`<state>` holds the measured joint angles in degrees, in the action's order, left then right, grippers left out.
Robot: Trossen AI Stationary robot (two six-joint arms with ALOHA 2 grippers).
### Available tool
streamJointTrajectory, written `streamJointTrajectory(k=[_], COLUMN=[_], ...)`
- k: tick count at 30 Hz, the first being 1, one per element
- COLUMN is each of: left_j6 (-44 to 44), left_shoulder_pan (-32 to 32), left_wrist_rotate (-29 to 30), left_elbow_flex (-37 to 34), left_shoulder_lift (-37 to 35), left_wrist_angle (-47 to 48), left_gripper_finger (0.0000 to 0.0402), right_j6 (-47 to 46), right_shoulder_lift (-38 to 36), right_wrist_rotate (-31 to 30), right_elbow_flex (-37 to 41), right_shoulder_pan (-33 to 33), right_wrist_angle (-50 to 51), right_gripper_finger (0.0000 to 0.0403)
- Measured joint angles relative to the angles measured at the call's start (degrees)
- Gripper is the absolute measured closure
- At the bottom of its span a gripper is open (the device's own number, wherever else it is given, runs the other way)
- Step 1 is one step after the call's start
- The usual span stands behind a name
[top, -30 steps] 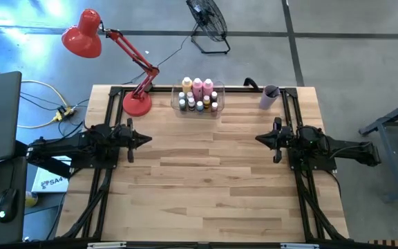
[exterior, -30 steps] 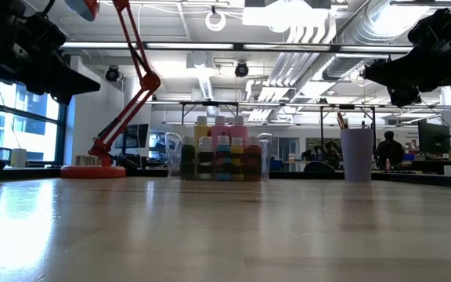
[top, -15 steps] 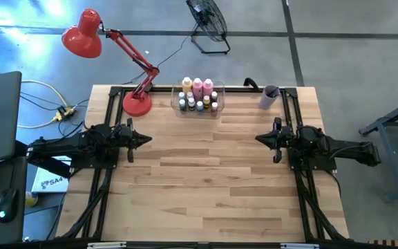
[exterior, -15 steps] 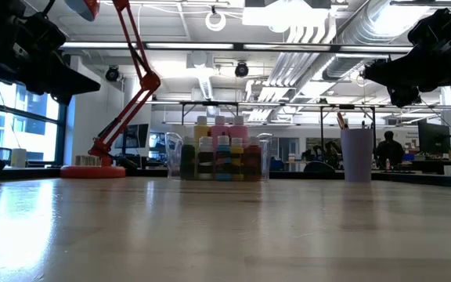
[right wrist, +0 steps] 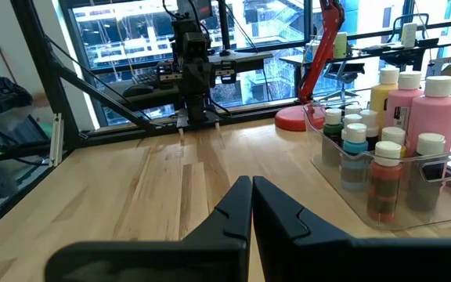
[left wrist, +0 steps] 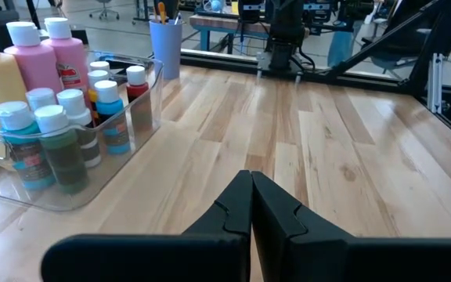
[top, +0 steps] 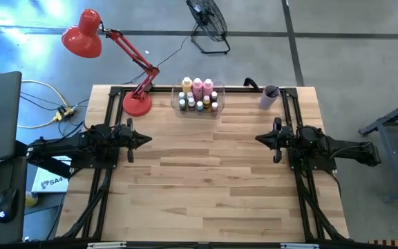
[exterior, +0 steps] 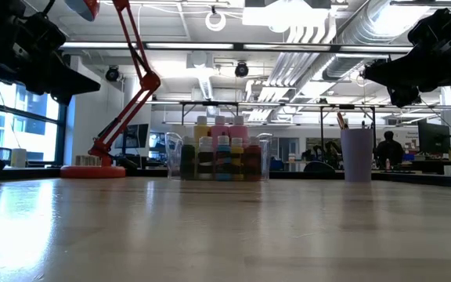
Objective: Pick & Place Paint Supplies
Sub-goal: Return to Home Position
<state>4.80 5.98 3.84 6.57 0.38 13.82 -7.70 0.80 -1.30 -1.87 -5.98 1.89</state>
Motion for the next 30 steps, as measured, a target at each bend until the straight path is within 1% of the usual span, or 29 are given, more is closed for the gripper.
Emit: streamJointTrajectory(k=[28,30], left_j6=[0.0,0.0], left_shoulder_pan=[0.0,-0.8], left_wrist_rotate=[0.0,0.3], left_elbow_flex=[0.0,0.0], left_shoulder_lift=[0.0,0.0], left_wrist_angle=[0.0,0.0], left_gripper_finger=[0.0402,0.0402], right_j6=[0.0,0.0], right_shoulder_lift=[0.0,0.0], right_wrist_rotate=[0.0,0.0], right_elbow_flex=[0.0,0.0], right_shoulder_pan=[0.0,0.0], right_wrist_angle=[0.0,0.0], right_gripper_finger=[0.0399,0.0399])
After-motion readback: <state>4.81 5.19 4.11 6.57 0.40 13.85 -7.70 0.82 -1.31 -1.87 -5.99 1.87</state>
